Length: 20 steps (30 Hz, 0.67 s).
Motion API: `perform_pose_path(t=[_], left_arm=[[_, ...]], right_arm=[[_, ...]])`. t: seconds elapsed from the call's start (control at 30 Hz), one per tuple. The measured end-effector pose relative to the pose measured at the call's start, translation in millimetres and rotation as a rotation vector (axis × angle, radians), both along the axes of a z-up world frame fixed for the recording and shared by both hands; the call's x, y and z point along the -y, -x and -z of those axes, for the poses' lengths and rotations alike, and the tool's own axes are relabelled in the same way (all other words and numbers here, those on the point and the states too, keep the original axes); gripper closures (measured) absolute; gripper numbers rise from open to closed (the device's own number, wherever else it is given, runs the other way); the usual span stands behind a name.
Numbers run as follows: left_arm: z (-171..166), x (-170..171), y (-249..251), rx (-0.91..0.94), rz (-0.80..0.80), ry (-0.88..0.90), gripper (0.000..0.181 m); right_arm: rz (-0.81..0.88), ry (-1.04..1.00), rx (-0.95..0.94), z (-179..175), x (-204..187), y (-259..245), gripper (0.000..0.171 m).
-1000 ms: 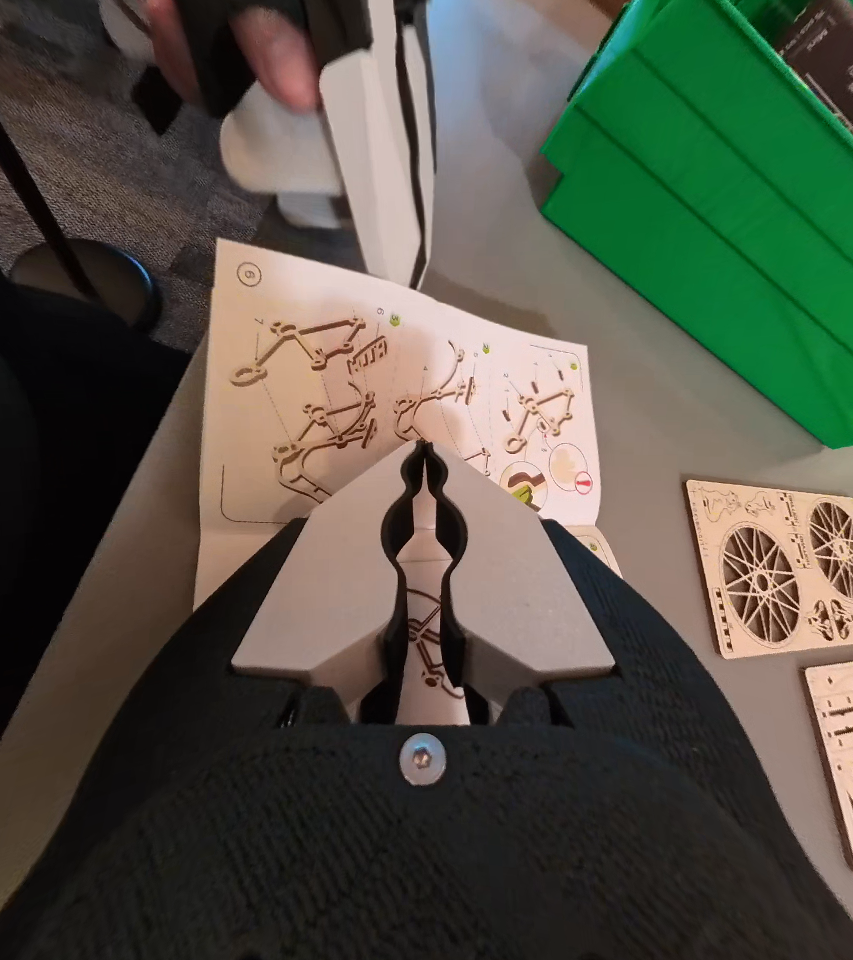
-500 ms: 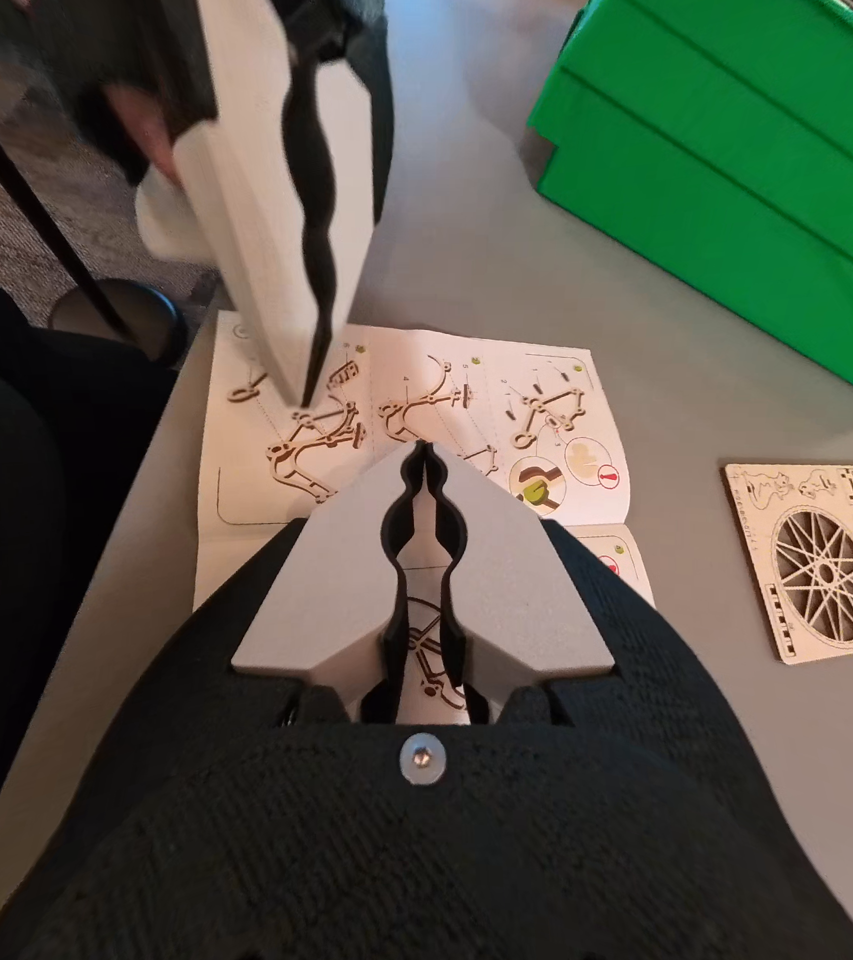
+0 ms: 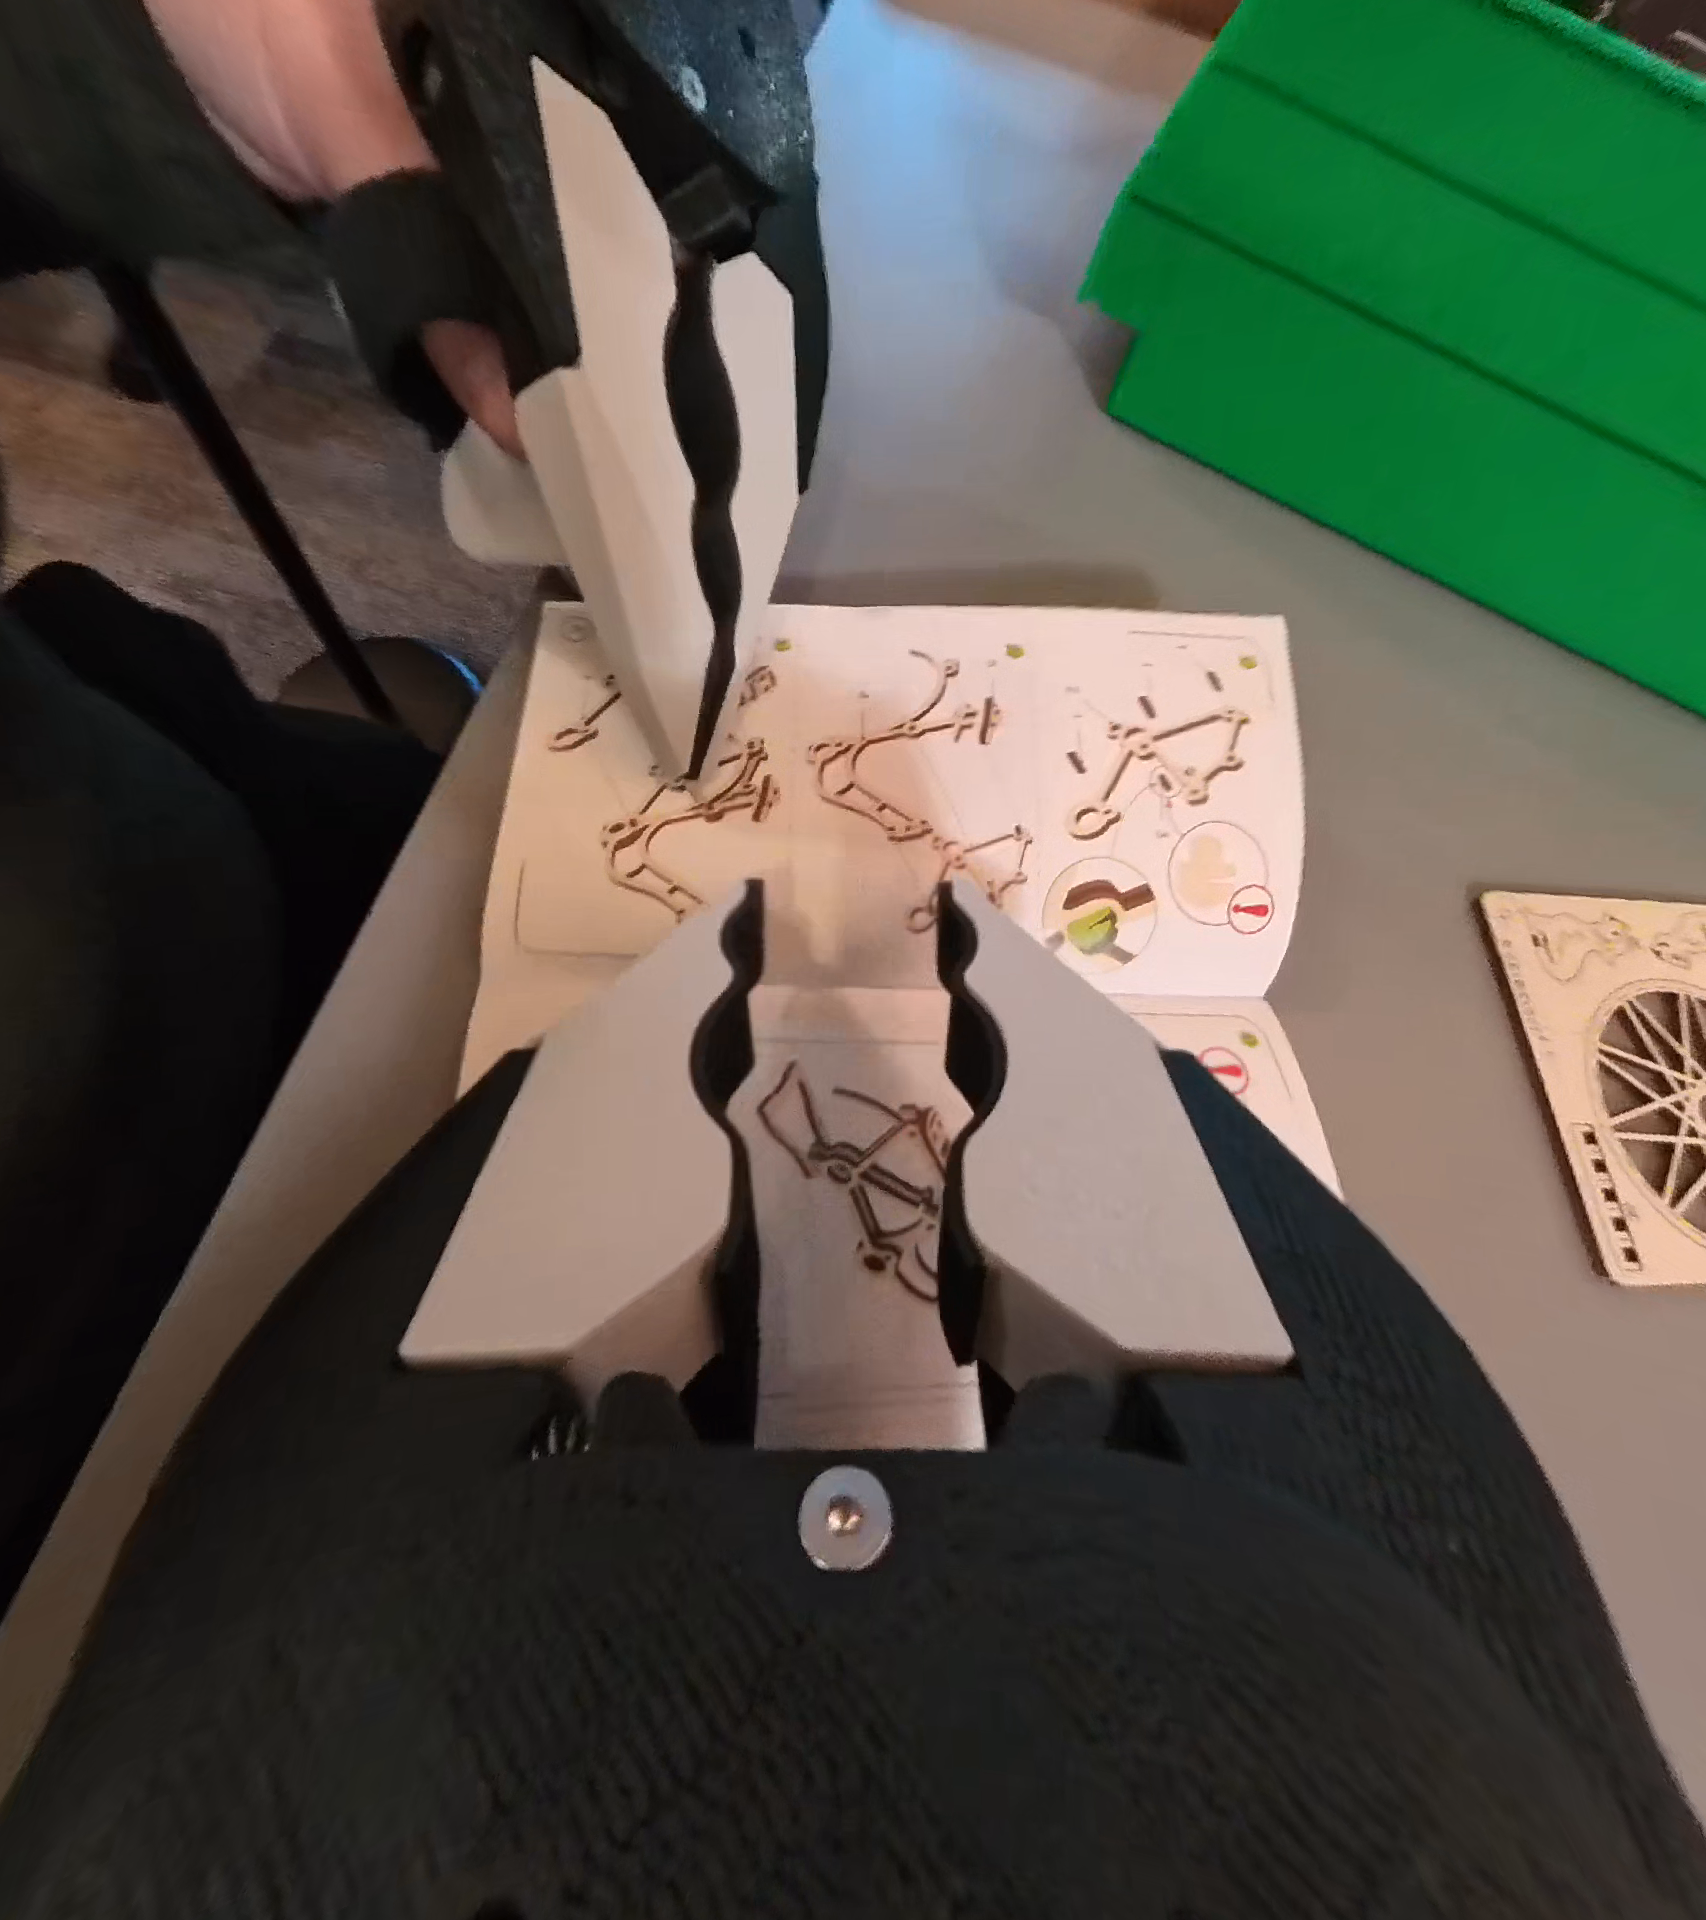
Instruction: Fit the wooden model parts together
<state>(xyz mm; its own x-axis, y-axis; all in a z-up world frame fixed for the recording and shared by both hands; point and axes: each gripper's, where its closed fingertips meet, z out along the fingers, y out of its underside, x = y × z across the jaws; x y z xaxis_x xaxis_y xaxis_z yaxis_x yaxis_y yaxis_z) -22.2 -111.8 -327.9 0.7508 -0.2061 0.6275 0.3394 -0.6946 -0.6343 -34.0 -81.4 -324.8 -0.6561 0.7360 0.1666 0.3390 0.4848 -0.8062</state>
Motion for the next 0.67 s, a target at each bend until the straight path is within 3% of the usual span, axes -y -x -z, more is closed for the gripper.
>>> perform_pose_path(t=[0.2,0.67], left_arm=[[-1,0,0,0.029,0.000,0.003,0.181],[-1,1,0,0.071,0.006,0.015,0.181]], right_arm=[[-0.014,0.013,0.041,6,4,-4,0.130],[0.045,0.012,0.085,12,3,0,0.133]])
